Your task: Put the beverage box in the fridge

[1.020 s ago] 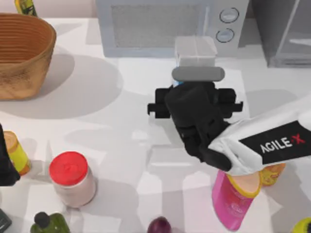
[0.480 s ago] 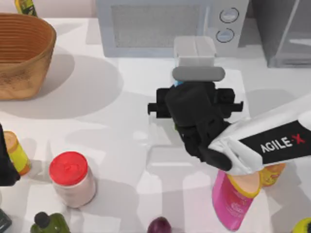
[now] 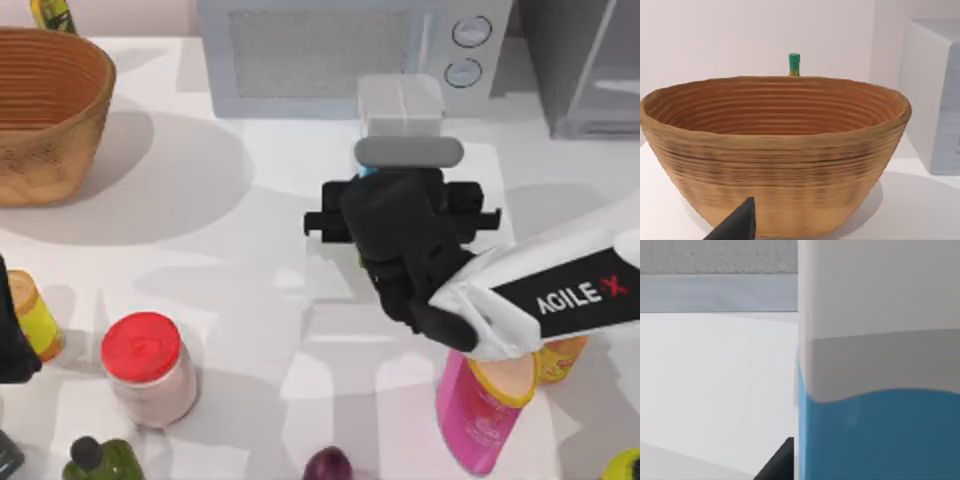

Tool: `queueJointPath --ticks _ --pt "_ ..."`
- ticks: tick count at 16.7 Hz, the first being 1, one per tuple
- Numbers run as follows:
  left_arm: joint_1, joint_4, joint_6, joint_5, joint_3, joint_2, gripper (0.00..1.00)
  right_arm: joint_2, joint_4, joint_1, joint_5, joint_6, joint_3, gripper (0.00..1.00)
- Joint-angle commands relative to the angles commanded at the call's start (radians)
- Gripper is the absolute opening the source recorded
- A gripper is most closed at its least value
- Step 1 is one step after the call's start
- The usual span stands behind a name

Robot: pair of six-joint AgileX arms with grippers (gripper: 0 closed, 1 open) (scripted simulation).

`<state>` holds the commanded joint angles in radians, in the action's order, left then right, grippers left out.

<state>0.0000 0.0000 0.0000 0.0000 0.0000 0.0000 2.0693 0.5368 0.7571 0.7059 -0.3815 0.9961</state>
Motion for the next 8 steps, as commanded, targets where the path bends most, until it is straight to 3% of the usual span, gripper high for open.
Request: queueJointPath --ticks 4,8 --pt "0.000 0.000 0.000 0.000 0.000 0.000 1.00 -0.026 -0.071 -0.002 -0.041 -0.011 0.046 0.00" --pt "0.000 0.000 0.000 0.000 0.000 0.000 1.00 -0.094 -0.275 -0.021 -0.090 -0.002 0.111 0.00"
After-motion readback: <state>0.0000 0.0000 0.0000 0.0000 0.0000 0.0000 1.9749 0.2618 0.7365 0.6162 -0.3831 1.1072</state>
